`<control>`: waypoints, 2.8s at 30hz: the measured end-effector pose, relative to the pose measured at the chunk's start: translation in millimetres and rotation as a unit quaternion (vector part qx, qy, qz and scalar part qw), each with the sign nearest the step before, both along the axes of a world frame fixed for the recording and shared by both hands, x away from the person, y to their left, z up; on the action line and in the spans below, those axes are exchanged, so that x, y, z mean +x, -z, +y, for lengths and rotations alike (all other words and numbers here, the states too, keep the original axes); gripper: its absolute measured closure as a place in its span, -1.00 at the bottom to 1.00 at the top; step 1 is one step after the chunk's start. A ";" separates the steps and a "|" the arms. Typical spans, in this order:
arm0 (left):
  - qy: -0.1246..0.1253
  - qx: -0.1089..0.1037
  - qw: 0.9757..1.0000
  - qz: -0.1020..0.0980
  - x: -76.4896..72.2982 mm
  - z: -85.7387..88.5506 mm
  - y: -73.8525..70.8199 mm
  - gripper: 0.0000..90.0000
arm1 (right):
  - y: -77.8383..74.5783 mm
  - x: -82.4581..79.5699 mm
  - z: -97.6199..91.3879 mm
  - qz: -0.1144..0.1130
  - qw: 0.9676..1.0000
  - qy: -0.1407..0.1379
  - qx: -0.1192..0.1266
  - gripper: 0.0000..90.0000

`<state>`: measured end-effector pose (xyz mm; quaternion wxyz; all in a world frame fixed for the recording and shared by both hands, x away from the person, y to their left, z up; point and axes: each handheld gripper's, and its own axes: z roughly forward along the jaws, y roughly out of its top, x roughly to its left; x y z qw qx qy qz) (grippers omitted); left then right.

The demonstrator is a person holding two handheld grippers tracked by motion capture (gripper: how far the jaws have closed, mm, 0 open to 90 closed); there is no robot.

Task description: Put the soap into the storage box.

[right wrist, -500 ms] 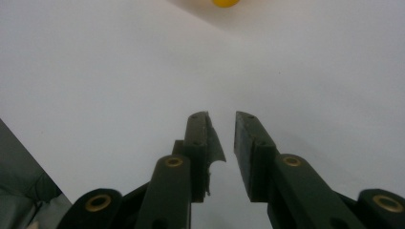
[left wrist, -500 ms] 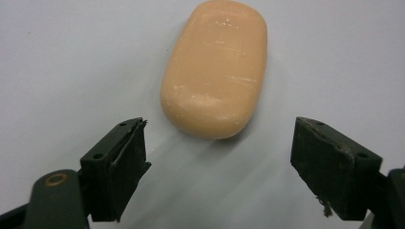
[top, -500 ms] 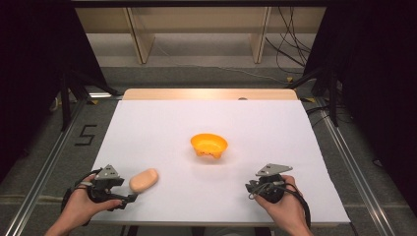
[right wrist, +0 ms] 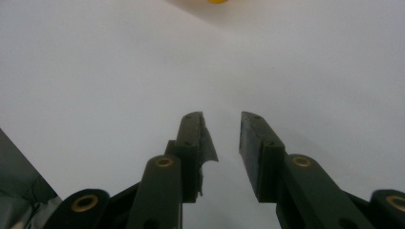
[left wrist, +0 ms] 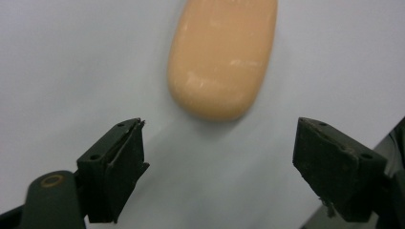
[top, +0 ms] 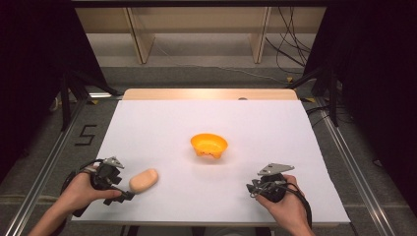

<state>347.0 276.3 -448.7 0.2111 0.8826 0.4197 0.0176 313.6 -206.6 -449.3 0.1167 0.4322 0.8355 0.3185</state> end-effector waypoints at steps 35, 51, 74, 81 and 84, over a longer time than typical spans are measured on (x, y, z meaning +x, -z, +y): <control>0.109 0.123 0.986 0.038 54.8 -64.6 2.0 -0.64 | 2.2 -0.9 4.7 0.011 1.000 -0.003 0.007 0.50; 0.125 0.154 0.978 0.059 63.4 -69.8 12.5 -0.54 | 3.6 -0.3 4.3 0.016 1.000 -0.003 0.009 0.47; 0.130 0.176 0.973 0.073 65.1 -74.1 14.0 -0.28 | 5.7 -0.7 5.1 0.026 1.000 -0.004 0.007 0.44; 0.139 0.164 0.975 0.055 62.6 -69.7 12.2 -0.28 | 6.7 0.7 4.3 0.017 1.000 -0.008 0.006 0.43; 0.152 0.165 0.974 0.036 59.5 -68.4 8.5 -0.28 | 6.7 0.7 4.7 0.010 1.000 -0.005 0.011 0.42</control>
